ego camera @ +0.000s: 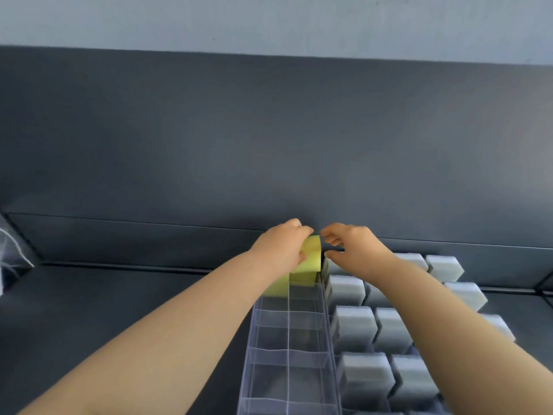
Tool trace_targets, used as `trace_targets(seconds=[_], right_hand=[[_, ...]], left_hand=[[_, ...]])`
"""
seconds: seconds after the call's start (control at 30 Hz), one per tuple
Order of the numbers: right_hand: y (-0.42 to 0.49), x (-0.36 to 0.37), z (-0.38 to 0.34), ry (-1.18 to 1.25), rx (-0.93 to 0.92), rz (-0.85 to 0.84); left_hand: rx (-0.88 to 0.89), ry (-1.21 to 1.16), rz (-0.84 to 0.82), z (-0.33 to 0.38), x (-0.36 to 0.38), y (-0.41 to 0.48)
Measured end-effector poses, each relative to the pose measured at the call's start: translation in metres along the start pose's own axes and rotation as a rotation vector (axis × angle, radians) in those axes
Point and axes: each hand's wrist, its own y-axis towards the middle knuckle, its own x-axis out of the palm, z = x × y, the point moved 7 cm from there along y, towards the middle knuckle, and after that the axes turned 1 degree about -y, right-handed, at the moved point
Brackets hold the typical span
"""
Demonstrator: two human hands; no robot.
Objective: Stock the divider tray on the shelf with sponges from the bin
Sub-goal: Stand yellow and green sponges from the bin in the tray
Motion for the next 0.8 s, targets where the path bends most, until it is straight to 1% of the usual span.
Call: trace_targets(seconds=[0.23,0.5,0.67,0.77,0.8], right_hand=[[0.003,0.006,0.009,0.014,0.031,-0.031],[0.002,0.009,0.010,0.007,0.018,-0.063],[0.002,0.013,0.008,-0.015,0.013,-0.077],[0.003,0.018,0.009,-0.072,0.022,-0.087],[0.004,0.020,0.009,-0.097,0.018,-0.092]], left_hand=[[0.012,-0.026,0.033,0.003,-0.003,0.004],[0.045,0.010,-0.036,0.006,0.009,0.006],[0.077,0.028,0.001,0.006,0.018,0.005],[0.045,-0.008,0.040,0.001,0.021,0.006],[0.044,0.018,0.056,-0.002,0.023,0.006]])
